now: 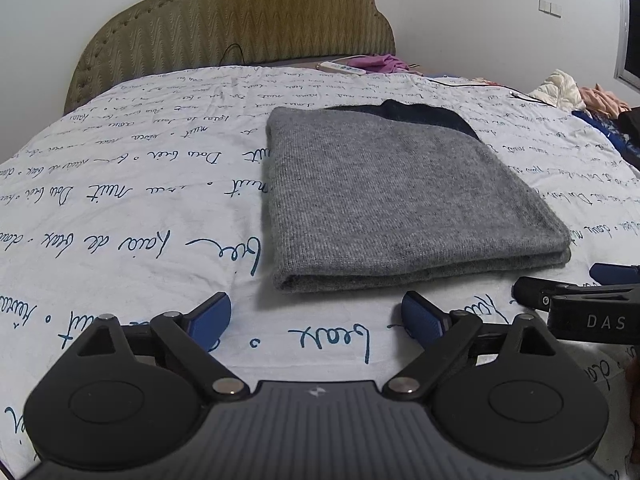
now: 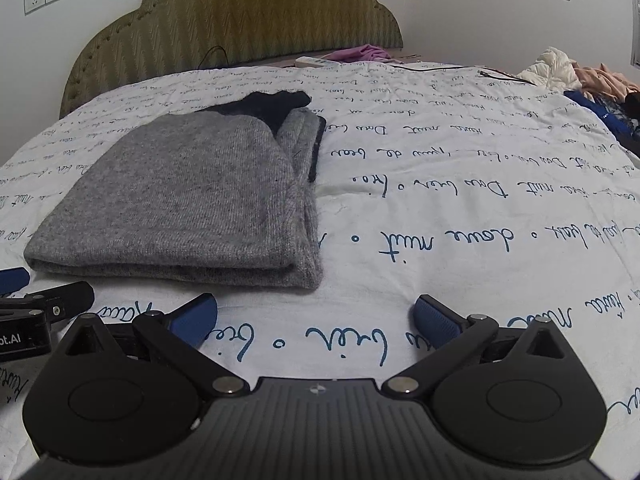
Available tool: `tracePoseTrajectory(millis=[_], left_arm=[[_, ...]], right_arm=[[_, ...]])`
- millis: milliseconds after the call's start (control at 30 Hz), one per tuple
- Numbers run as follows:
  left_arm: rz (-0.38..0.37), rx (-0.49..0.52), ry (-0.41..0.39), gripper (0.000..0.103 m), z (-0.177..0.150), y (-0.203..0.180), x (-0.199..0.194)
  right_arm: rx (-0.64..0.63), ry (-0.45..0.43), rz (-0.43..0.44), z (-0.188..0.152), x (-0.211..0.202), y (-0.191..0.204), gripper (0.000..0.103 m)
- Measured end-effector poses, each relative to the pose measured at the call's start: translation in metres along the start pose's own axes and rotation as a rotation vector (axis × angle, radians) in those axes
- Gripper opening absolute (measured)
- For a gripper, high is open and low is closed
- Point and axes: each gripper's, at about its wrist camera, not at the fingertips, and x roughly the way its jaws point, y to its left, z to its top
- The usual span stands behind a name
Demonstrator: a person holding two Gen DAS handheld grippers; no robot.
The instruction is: Fold small clothes
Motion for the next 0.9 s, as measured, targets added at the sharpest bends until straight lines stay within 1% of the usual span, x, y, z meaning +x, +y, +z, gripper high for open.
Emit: tracePoseTrajectory(millis=[900], left_arm=[[-0.001, 0.01, 0.001, 0.094, -0.0003, -0.0005, -0.0002]], right_arm=[[0.006, -0.002, -0.002, -0.001, -0.0012, 0.0016, 0.103]])
